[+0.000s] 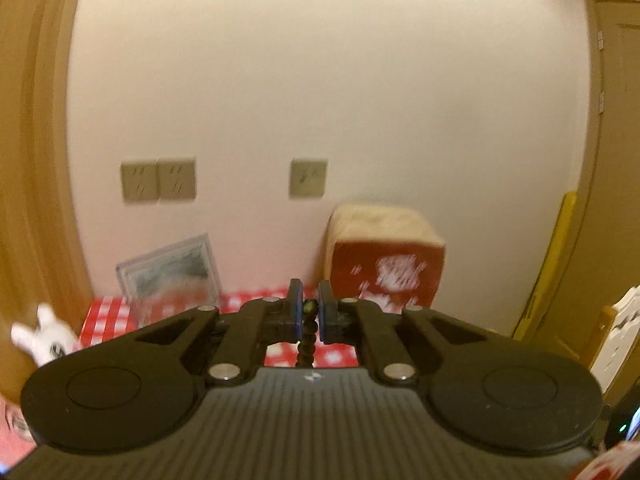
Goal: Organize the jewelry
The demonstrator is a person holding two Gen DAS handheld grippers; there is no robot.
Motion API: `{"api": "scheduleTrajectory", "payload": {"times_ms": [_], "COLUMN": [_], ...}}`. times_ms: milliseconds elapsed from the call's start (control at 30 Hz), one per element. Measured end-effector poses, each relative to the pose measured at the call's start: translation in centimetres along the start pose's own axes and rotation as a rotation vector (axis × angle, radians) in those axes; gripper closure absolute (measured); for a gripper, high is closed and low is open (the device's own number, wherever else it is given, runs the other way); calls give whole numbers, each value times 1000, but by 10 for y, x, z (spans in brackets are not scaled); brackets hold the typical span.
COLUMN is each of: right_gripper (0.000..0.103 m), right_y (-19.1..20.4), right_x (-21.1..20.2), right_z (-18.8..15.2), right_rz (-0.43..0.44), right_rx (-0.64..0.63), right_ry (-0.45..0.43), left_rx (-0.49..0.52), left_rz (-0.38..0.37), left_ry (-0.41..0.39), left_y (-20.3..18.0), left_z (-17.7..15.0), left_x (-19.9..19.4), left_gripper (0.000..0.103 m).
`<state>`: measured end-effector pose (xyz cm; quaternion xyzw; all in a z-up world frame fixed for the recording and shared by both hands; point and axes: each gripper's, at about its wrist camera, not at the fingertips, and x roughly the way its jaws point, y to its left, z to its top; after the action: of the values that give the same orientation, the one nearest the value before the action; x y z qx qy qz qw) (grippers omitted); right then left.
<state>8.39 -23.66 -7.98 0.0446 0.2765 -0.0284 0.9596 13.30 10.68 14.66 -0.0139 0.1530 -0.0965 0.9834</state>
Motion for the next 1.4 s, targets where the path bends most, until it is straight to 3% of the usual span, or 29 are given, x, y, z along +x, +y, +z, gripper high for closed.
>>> {"api": "scheduleTrajectory", "payload": {"times_ms": [300, 467, 933, 1133, 1400], "right_gripper": [94, 94, 94, 94, 94], "right_y": [1, 2, 2, 1, -1], "right_x": [-1, -2, -3, -3, -2], "right_z": [1, 0, 2, 2, 3], "right_rz": [6, 10, 13, 13, 15], "right_rx": [-1, 3, 3, 8, 12], "right_ry": [-2, -4, -7, -6, -3], "left_rx": [57, 64, 35, -23, -118], "left_rz": [-109, -211, -454, -516, -539], "left_ry": [-121, -190, -222, -121, 200], "left_y": [-37, -62, -133, -146, -163], "left_z": [52, 76, 89, 63, -22], "left_x": [-12, -14, 14, 42, 112], "left_gripper": [97, 97, 97, 97, 97]}}
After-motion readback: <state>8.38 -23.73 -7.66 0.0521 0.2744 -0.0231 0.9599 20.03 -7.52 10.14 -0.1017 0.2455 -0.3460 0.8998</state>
